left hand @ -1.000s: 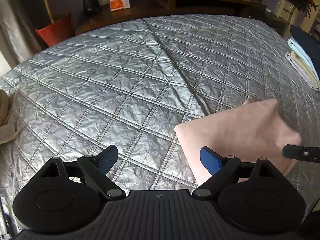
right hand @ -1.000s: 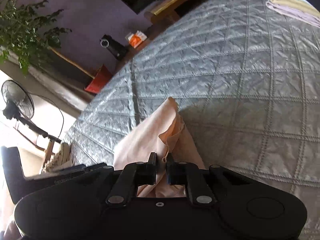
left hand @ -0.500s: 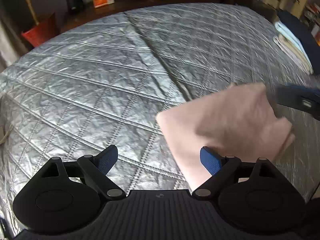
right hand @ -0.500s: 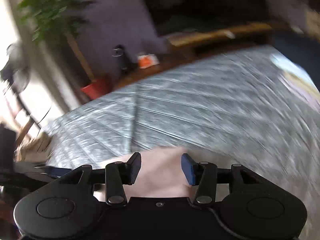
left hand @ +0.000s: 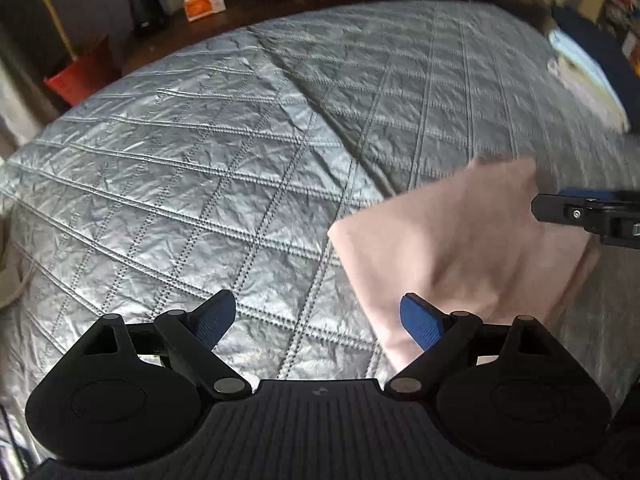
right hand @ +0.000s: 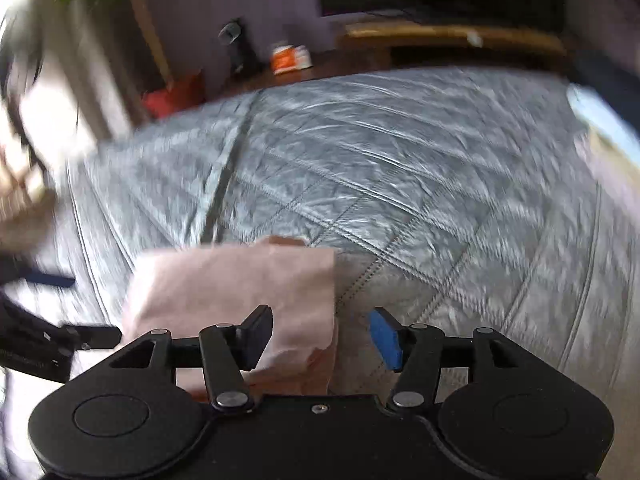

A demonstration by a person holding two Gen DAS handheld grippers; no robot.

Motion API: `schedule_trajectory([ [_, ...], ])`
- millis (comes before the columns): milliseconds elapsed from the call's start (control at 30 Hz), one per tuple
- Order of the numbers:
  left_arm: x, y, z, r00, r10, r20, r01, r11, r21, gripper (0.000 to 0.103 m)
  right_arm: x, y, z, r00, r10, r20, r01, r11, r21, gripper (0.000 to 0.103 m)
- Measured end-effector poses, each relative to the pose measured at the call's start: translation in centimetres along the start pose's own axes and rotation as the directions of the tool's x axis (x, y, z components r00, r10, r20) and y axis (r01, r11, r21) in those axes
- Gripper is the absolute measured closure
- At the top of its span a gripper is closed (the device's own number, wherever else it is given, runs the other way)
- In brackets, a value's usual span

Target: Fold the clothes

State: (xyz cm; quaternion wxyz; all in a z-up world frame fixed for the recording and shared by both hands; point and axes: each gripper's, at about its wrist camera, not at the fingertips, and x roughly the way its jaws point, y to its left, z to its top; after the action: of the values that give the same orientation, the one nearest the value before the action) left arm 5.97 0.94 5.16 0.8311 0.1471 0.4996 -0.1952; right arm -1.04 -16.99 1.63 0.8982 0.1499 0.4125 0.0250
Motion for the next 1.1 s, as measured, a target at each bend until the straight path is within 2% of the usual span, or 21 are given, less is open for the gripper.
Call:
schedule_trajectory([
  [67, -0.2, -0.5, 0.0, 1.0, -0.021, 0.009, 0.021, 1.0, 0.011, 0.01, -0.1, -0.9, 0.2, 0.998, 0.066, 0.014, -0.067, 0.994, 0.087, 0.04],
  [100, -0.2, -1.0, -0.1, 0.999, -0.029, 0.015, 0.028, 0.999, 0.034, 0.01, 0.0, -1.2, 0.5, 0.996, 0.091, 0.018, -0.092, 0.989, 0.111, 0.039],
  [200, -0.3, -2.6, -0.4, 0.999, -0.045, 0.028, 0.042, 0.994, 0.099, 0.01, 1.5, -1.7, 1.7, 0.986, 0.164, 0.007, -0.164, 0.98, 0.112, 0.039],
  [267, 0.1, -3.2, -0.7, 0.999, -0.03, 0.013, 0.028, 0.992, 0.121, 0.01, 2.2, -2.3, 1.9, 0.979, 0.203, -0.014, -0.201, 0.975, 0.093, 0.039],
  [333, 0.6, -3.6, -0.9, 1.0, -0.011, -0.011, 0.012, 0.991, 0.134, 0.01, 3.5, -2.6, 2.1, 0.972, 0.225, -0.071, -0.219, 0.973, 0.078, 0.039],
  [367, 0.9, -3.7, -1.0, 1.0, -0.007, -0.022, 0.01, 0.991, 0.136, 0.01, 3.8, -2.7, 2.0, 0.965, 0.248, -0.086, -0.242, 0.968, 0.07, 0.034],
  [433, 1.2, -3.9, -1.1, 0.999, -0.001, -0.032, 0.006, 0.989, 0.145, 0.01, 4.0, -3.1, 2.1, 0.955, 0.285, -0.077, -0.283, 0.959, 0.037, 0.03],
  [533, 1.1, -4.3, -1.5, 1.0, 0.006, -0.03, -0.001, 0.986, 0.166, 0.01, 3.6, -3.3, 2.0, 0.954, 0.291, -0.074, -0.294, 0.955, -0.034, 0.027],
  [633, 0.6, -4.8, -1.6, 1.0, 0.017, 0.011, -0.018, 0.98, 0.2, 0.01, 3.5, -3.1, 1.8, 0.946, 0.314, -0.082, -0.321, 0.941, -0.107, 0.017],
  [733, 0.4, -4.5, -1.3, 1.0, -0.008, 0.027, 0.002, 0.983, 0.182, 0.01, 3.5, -1.2, 1.4, 0.958, 0.265, -0.112, -0.285, 0.926, -0.246, 0.012],
  [800, 0.4, -3.8, -0.9, 1.0, -0.019, 0.024, 0.015, 0.99, 0.143, 0.01, 3.4, -0.1, 1.0, 0.968, 0.221, -0.115, -0.248, 0.909, -0.336, 0.016],
  [867, 0.3, -2.9, -0.6, 0.999, -0.027, 0.033, 0.024, 0.995, 0.096, 0.01, 2.3, 0.5, 0.9, 0.984, 0.174, -0.029, -0.173, 0.92, -0.352, 0.018],
  [933, 0.0, -2.1, -0.3, 0.998, -0.015, 0.058, 0.011, 0.998, 0.055, 0.01, 0.4, 0.9, 1.2, 0.984, 0.156, 0.088, -0.123, 0.945, -0.304, 0.019],
  [967, 0.0, -1.9, -0.2, 0.998, -0.006, 0.064, 0.004, 0.999, 0.04, 0.01, -0.3, 1.7, 1.1, 0.982, 0.144, 0.12, -0.101, 0.945, -0.31, 0.019],
  [1067, 0.2, -2.0, -0.3, 0.998, 0.015, 0.055, -0.017, 0.999, 0.036, 0.01, -1.7, 5.5, -0.1, 0.979, 0.139, 0.149, -0.063, 0.903, -0.425, 0.019],
  [1100, 0.3, -2.1, -0.3, 0.999, 0.013, 0.046, -0.015, 0.999, 0.046, 0.01, -1.6, 6.4, -0.8, 0.983, 0.124, 0.135, -0.048, 0.885, -0.464, 0.019],
])
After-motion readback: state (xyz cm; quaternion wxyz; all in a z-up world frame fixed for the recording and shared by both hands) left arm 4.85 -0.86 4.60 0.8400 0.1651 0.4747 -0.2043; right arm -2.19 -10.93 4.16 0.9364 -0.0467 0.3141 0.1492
